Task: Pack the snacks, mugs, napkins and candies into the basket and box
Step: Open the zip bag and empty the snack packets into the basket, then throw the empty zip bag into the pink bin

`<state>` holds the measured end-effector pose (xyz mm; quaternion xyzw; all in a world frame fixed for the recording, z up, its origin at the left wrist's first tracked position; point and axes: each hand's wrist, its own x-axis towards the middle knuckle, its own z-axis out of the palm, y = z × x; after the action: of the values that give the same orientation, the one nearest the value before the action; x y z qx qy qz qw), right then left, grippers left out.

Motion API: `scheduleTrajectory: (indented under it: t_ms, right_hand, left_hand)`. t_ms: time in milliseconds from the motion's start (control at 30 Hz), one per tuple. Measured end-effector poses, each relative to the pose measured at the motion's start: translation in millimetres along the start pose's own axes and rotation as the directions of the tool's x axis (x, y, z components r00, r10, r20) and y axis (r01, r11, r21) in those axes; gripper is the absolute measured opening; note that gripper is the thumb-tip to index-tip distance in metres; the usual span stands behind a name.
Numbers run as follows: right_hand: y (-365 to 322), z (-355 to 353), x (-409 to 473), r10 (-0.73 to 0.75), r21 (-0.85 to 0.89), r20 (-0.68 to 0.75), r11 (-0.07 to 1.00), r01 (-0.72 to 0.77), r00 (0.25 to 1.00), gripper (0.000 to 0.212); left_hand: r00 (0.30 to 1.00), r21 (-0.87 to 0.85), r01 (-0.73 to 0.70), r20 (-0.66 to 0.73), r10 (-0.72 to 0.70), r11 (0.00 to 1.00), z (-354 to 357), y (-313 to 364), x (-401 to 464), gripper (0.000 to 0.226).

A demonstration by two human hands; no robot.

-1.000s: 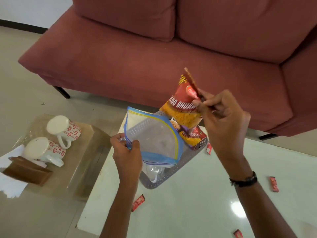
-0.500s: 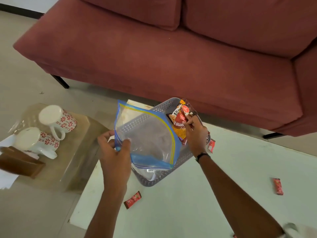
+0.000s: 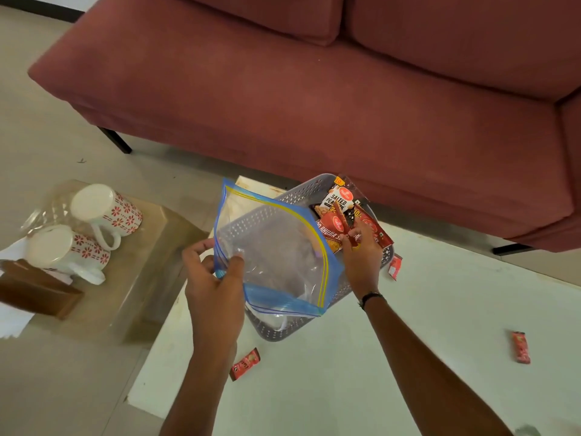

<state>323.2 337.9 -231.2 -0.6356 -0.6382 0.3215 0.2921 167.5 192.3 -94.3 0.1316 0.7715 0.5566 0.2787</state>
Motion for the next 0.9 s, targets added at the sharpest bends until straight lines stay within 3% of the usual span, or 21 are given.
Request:
scheduleTrajectory:
  t_ms: [133,200,300,367,467,633,700,800,900]
  right_hand:
    - [-16.4,-30.0,-44.0,0.036,0.127,-0.031,0.991,-0.032,0.999,0.031]
    - [-17.5,-45.5,-78.4,-0.018,0.162,0.094,0.987,0.003,0.995,0.053]
    - [-33.8,-70.6,-129.5,-0.111,0.221,0.376,0.975,0.028,0.920,0.091]
    - [-59.4,-83.2,-151.3,-0.126,0.248,0.443,0.969,0.014,0.888,0.102]
    - [-92.1,-93.9,-157.5,-0.072,0.342,0.347,0.938,-0.055,0.935,0.081]
    - [-106.4,-113.5,-140.0,-0.037,0.454,0.006,0.891,0.030,0.999,0.018]
    - [-111.5,-132.4,-133.4,-0.046,0.530,-0.012,0.847,0.046,0.999,0.021]
    - [-112.3,-161.9,-126.2,-0.050,0.594,0.001,0.803,0.039,0.999,0.017]
    - [-96.0,-174.5,-125.9,0.065,0.619,0.016,0.783,-0.061,0.998,0.017]
  left_hand:
    - [0.999,-0.074,0.039,0.001,-0.039,0.997,0.6,3.3,-3.7,0.027]
    - [0.998,-0.123,0.058,0.003,-0.058,0.991,0.6,6.8,-7.3,0.027]
    - [0.998,-0.170,0.066,0.002,-0.067,0.983,0.9,16.9,-13.3,0.026]
    - [0.996,-0.214,0.087,0.023,-0.084,0.973,2.8,28.8,-20.2,0.026]
    - [0.986,-0.311,0.146,0.118,-0.115,0.939,6.2,48.1,-38.4,0.022]
    - [0.948,-0.411,0.210,0.306,-0.083,0.887,-0.8,75.6,-66.1,0.013]
    - [0.947,-0.456,0.173,0.320,-0.021,0.873,-7.6,78.4,-70.4,0.027]
    - [0.985,-0.265,-0.015,0.161,0.060,0.964,-19.2,57.4,-65.6,0.051]
    - [0.983,-0.031,-0.004,0.181,0.010,1.000,-25.4,27.7,-65.3,0.066]
